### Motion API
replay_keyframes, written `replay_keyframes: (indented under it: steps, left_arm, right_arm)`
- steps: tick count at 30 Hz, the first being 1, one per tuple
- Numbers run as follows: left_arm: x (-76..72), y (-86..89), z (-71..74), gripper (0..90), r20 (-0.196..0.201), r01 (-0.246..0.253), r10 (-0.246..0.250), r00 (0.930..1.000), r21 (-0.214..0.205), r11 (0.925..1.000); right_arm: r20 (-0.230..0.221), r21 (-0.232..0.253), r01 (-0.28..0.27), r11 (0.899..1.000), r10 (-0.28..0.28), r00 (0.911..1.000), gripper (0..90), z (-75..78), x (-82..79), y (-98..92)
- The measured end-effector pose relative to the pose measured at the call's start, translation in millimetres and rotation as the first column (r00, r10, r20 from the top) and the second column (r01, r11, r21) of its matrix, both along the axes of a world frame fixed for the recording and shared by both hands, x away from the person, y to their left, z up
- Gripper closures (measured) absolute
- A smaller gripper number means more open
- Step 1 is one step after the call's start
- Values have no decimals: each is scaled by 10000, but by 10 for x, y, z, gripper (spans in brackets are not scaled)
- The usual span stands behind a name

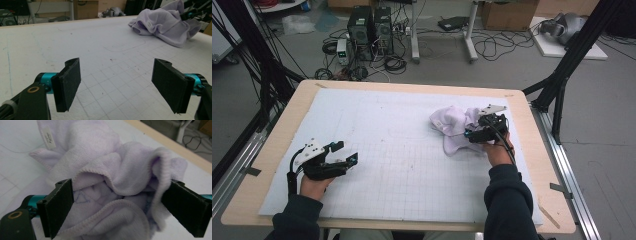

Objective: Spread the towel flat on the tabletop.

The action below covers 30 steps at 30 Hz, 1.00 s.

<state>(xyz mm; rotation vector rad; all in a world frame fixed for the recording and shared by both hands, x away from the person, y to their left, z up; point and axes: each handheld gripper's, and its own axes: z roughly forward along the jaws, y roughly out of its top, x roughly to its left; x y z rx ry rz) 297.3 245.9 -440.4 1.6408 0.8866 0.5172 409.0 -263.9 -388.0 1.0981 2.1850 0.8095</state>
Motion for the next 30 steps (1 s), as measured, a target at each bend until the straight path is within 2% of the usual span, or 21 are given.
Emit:
replay_keyframes:
  steps: [3, 6, 9, 10, 11, 13, 14, 15, 18, 19, 20, 22, 25, 29, 30]
  left_arm:
    - [8, 1, -4, 238, -14, -3, 3, 10000, -16, 10000]
    - [7, 2, -5, 238, -40, -23, 23, 10000, -34, 10000]
    - [8, 8, -7, 240, -52, -7, 7, 10000, -38, 10000]
    - [8, 8, -7, 240, -52, -7, 7, 10000, -38, 10000]
    - [9, 9, -8, 241, -66, 9, -9, 10000, -45, 10000]
    - [11, 9, -9, 242, -78, 11, -11, 10000, -58, 10000]
    - [11, 7, -10, 243, -79, 6, -7, 10000, -69, 10000]
    - [12, 6, -10, 243, -82, 3, -4, 10000, -62, 10000]
    - [13, 7, -7, 245, -83, -5, 5, 10000, -69, 10000]
    - [14, 6, -7, 245, -83, -25, 24, 10000, -90, 10000]
    - [14, 6, -7, 245, -83, -25, 24, 10000, -90, 10000]
    - [17, 6, -8, 245, -114, -48, 47, 9999, -114, 9999]
    - [20, 6, -3, 247, -78, -50, 49, 10000, -82, 10000]
    - [23, 19, 6, 248, -60, -108, 107, 9999, -123, 9999]
    - [23, 19, 6, 249, -60, -108, 107, 9999, -123, 9999]
  right_arm:
    - [-324, -94, 101, 9999, -104, 9994, 102, -69, 135, 17]
    - [-928, 190, 326, 9993, -307, 9952, 102, -165, 244, -5]
    - [-1591, 801, 432, 9958, -300, 9868, 103, -266, 312, -34]
    - [-1591, 801, 432, 9958, -300, 9868, 103, -266, 312, -34]
    - [-1890, 1225, 489, 9913, -251, 9817, 124, -297, 331, -46]
    - [-2149, 1586, 476, 9862, -126, 9765, 203, -302, 330, -59]
    - [-2226, 1683, 406, 9849, -21, 9749, 271, -298, 324, -64]
    - [-2344, 1839, 335, 9824, 107, 9721, 361, -289, 310, -64]
    - [-2275, 2100, 174, 9775, 315, 9733, 627, -259, 232, -69]
    - [-2299, 2370, 175, 9713, 386, 9724, 711, -249, 192, -79]
    - [-2314, 2607, 127, 9653, 498, 9716, 735, -247, 154, -89]
    - [-2350, 2853, -65, 9584, 765, 9690, 763, -255, 71, -81]
    - [-2298, 3321, -450, 9422, 1271, 9649, 776, -269, -49, -54]
    - [-2265, 4071, -900, 9089, 1959, 9541, 782, -296, -195, 28]
    - [-2328, 4246, -995, 8999, 2148, 9485, 782, -297, -236, 63]
